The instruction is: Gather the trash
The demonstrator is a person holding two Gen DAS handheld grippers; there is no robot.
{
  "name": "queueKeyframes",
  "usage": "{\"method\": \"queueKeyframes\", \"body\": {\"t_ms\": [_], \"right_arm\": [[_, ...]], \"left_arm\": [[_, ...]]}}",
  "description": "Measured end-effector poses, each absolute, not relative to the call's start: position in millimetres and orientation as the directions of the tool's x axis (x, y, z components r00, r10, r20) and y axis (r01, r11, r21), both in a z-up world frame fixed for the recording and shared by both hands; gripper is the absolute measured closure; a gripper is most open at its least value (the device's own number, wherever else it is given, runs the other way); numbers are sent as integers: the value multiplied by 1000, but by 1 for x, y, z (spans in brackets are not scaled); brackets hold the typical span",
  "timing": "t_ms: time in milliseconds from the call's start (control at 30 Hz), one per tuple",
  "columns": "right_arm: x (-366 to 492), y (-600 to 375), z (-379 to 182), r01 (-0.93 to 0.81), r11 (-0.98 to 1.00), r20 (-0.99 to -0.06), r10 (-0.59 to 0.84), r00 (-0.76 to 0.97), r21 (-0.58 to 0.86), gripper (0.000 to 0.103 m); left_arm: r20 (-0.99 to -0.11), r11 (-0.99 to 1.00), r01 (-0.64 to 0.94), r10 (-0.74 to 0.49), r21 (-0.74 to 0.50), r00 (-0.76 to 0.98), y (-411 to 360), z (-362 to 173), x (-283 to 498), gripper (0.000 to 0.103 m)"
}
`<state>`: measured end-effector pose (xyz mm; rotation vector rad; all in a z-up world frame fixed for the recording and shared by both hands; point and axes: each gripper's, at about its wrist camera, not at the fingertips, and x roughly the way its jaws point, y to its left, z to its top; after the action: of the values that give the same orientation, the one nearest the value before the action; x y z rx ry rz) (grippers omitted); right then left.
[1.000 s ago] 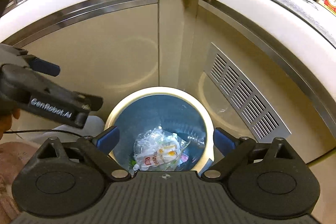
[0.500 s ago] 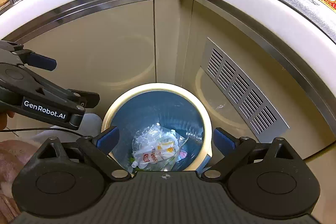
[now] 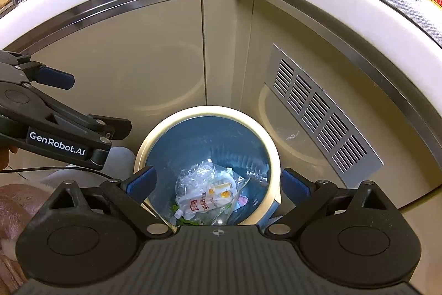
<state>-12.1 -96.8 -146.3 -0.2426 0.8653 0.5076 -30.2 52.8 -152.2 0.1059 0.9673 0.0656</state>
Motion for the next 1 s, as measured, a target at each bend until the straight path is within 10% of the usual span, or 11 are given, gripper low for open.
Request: {"method": "queueKeyframes", "body": {"t_ms": [1000], "right_arm": [[105, -152, 3, -305, 945, -406, 326, 854, 118, 1]], "left_arm": [[-728, 997, -71, 66, 24, 682, 74, -83, -47, 0]]}}
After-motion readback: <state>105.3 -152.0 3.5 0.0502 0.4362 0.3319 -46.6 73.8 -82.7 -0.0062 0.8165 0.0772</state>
